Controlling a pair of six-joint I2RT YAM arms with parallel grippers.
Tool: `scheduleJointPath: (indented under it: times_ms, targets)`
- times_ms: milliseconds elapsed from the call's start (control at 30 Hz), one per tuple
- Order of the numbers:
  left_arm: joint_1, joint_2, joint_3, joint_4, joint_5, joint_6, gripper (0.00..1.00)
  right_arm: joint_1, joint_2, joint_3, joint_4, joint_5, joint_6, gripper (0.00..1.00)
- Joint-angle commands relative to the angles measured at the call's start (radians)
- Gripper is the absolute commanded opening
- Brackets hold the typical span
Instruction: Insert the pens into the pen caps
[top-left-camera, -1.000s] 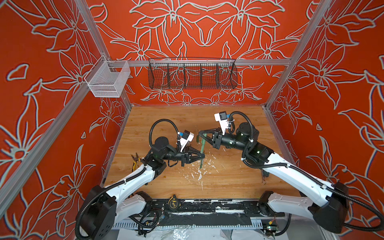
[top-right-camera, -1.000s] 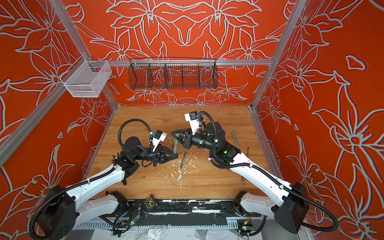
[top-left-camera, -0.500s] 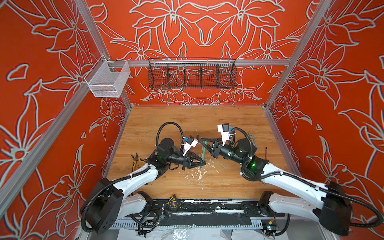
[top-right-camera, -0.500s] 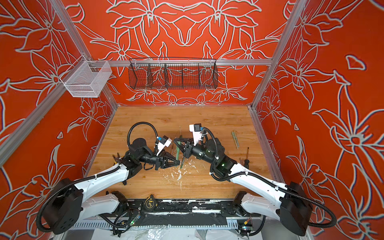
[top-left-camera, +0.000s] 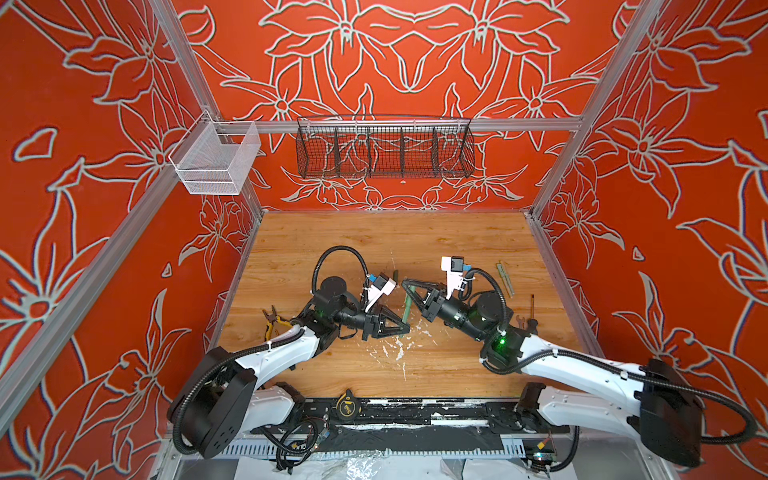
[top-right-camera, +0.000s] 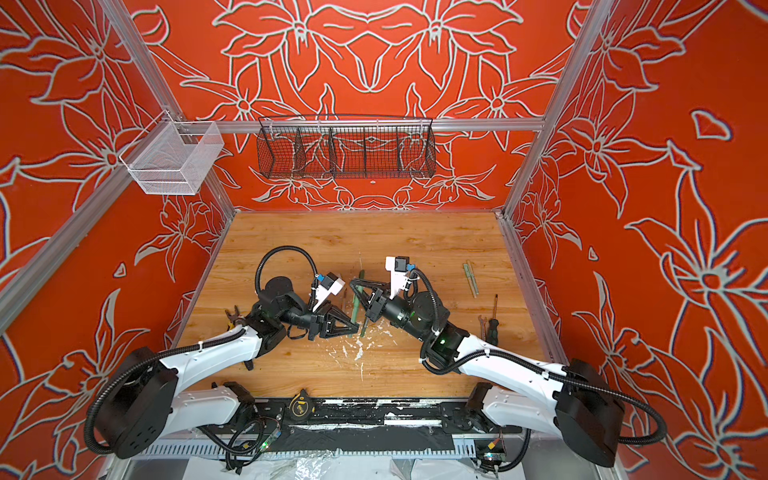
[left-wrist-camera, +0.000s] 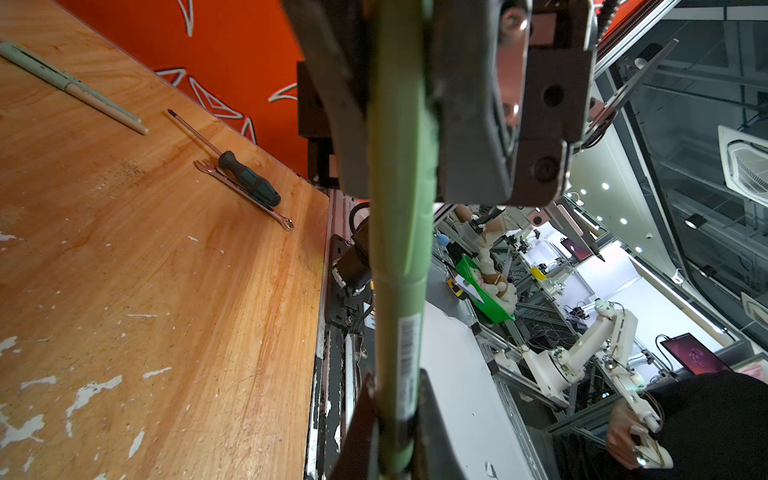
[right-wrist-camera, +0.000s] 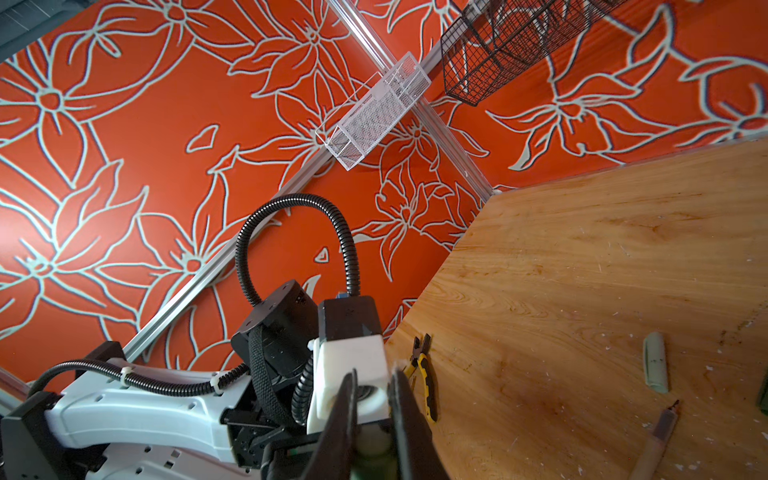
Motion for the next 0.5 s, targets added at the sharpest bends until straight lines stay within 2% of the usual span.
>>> scheduleJointPath:
  times_ms: [0, 467]
  targets:
    - [0.055, -0.013, 0.11, 0.319, -0.186, -0.03, 0.0, 0.113, 0.068, -0.085, -0.262, -0.202, 0.067, 0.0]
    - [0.103, -0.024, 0.145, 0.34, -0.197, -0.049, 0.0, 0.17, 0.107, -0.108, -0.256, -0.182, 0.093, 0.0]
